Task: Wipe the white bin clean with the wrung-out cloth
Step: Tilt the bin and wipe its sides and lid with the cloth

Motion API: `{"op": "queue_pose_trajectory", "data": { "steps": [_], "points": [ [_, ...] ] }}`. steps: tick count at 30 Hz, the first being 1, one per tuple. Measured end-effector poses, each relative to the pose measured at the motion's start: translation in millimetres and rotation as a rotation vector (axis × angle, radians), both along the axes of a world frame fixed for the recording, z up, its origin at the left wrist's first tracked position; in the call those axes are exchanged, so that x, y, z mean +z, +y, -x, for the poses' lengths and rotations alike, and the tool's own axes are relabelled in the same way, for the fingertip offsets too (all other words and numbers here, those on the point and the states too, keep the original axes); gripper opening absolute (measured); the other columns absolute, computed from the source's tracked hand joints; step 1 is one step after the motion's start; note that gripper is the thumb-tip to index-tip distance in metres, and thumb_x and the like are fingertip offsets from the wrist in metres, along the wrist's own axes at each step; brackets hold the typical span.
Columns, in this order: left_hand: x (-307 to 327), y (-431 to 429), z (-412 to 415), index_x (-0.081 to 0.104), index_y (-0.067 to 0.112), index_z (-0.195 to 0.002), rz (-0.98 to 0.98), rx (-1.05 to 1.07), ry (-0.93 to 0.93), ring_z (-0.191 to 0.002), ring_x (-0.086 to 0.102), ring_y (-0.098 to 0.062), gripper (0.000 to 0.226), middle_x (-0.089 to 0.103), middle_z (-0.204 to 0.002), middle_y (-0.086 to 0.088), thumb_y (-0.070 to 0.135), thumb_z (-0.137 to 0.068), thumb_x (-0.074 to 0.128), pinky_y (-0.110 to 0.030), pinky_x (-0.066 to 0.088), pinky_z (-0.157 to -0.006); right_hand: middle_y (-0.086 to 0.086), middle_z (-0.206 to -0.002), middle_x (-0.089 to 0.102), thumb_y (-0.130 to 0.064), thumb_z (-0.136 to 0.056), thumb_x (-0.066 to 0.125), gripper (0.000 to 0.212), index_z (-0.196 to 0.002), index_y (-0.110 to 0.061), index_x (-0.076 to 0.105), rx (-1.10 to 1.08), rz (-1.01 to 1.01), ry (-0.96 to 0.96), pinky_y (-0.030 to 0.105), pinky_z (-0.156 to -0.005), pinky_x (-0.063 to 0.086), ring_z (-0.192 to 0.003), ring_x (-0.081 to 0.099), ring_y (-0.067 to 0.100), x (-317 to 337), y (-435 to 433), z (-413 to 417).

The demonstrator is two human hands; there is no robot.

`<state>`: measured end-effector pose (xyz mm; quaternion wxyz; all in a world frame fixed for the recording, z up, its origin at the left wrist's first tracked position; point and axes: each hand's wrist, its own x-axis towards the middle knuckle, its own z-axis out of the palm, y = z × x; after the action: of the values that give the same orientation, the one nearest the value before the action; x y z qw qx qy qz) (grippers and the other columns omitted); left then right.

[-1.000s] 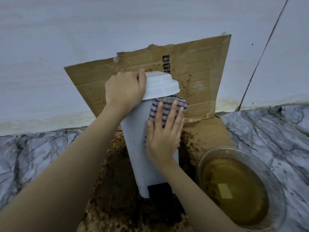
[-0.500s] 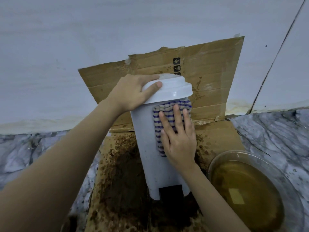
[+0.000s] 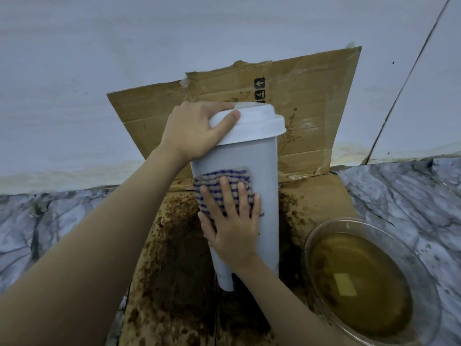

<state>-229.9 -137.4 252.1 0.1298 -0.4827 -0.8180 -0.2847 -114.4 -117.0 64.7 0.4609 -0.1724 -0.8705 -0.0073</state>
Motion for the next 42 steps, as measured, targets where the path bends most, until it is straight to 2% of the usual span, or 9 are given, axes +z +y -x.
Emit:
{"op": "queue_pose_trajectory", "data": {
  "steps": [4,8,12,15,19,23,30,35,42],
  "points": [
    [-1.5,0.3,-1.8,0.067,0.028,-0.115,-0.045,0.001,-0.015,-0.102,0.064,-0.016,0.046,0.070,-0.113,0.005,0.052,-0.088,0.039,-0.032,0.049,-0.080,-0.003,-0.159,-0.007,-0.054,-0.096,0.030,0.063,-0.150,-0.035,0.004,-0.057,0.100,-0.024,0.052,-0.113,0.015,-0.146,-0.002,0.025,-20.8,18.2,-28.6],
    [-2.6,4.1,-6.3,0.068,0.029,-0.114,-0.073,0.024,-0.014,-0.102,0.064,-0.016,0.044,0.070,-0.112,0.006,0.050,-0.088,0.040,-0.033,0.049,-0.081,0.007,-0.159,-0.001,-0.051,-0.097,0.032,0.065,-0.150,-0.031,0.000,0.037,0.345,0.029,0.045,-0.108,0.029,-0.143,0.010,0.033,-36.7,38.6,-53.3],
    [-4.0,3.3,-6.3,0.068,0.031,-0.113,-0.085,0.054,-0.016,-0.098,0.064,-0.016,0.045,0.071,-0.110,0.006,0.052,-0.088,0.038,-0.033,0.050,-0.079,0.012,-0.156,0.005,-0.057,-0.097,0.027,0.068,-0.149,-0.035,-0.011,0.247,0.622,-0.013,0.017,-0.109,0.021,-0.145,0.001,0.005,-53.9,48.4,-75.7],
    [-4.5,3.6,-7.0,0.068,0.032,-0.113,-0.084,0.072,-0.012,-0.097,0.064,-0.016,0.045,0.071,-0.108,0.007,0.054,-0.088,0.037,-0.029,0.047,-0.076,0.005,-0.155,-0.005,-0.068,-0.091,0.019,0.070,-0.142,-0.044,-0.022,0.286,0.690,-0.128,0.025,-0.105,0.027,-0.140,0.005,0.001,-62.2,49.0,-87.7],
    [-4.2,3.5,-7.8,0.068,0.032,-0.112,-0.092,0.081,-0.019,-0.096,0.064,-0.016,0.043,0.071,-0.108,0.007,0.053,-0.088,0.039,-0.028,0.045,-0.074,0.002,-0.157,-0.016,-0.064,-0.093,0.019,0.073,-0.143,-0.036,-0.026,0.274,0.562,-0.177,0.045,-0.105,0.032,-0.140,0.018,0.030,-60.4,48.2,-88.5],
    [-4.2,3.4,-7.7,0.068,0.031,-0.113,-0.095,0.087,-0.022,-0.096,0.064,-0.017,0.045,0.072,-0.107,0.005,0.053,-0.088,0.038,-0.028,0.045,-0.074,0.025,-0.151,0.007,-0.059,-0.096,0.019,0.078,-0.146,-0.017,-0.023,0.132,0.401,-0.205,0.071,-0.095,0.031,-0.136,0.016,0.042,-59.2,43.1,-85.1],
    [-3.3,5.0,-9.1,0.068,0.031,-0.113,-0.092,0.097,-0.014,-0.095,0.064,-0.021,0.046,0.072,-0.105,0.002,0.054,-0.088,0.037,-0.034,0.049,-0.077,0.028,-0.153,-0.013,-0.065,-0.093,0.018,0.085,-0.148,-0.009,-0.014,-0.060,0.341,-0.279,0.069,-0.097,0.027,-0.132,0.018,0.054,-61.3,20.3,-74.8],
    [-4.3,3.5,-8.4,0.068,0.030,-0.112,-0.093,0.089,-0.011,-0.094,0.064,-0.019,0.044,0.072,-0.105,0.003,0.052,-0.090,0.038,-0.029,0.044,-0.073,0.032,-0.146,0.016,-0.064,-0.093,0.022,0.083,-0.149,-0.012,-0.011,-0.165,0.451,-0.198,0.062,-0.097,0.036,-0.129,0.024,0.054,-53.3,-3.5,-57.5],
    [-4.4,8.3,-11.4,0.068,0.032,-0.112,-0.107,0.096,-0.016,-0.097,0.063,-0.016,0.043,0.071,-0.107,0.006,0.053,-0.089,0.038,-0.029,0.046,-0.076,0.023,-0.147,0.019,-0.061,-0.094,0.021,0.075,-0.147,-0.012,0.002,-0.228,0.585,-0.059,0.056,-0.091,0.044,-0.120,0.033,0.042,-36.3,4.0,-51.1]
  ]
}}
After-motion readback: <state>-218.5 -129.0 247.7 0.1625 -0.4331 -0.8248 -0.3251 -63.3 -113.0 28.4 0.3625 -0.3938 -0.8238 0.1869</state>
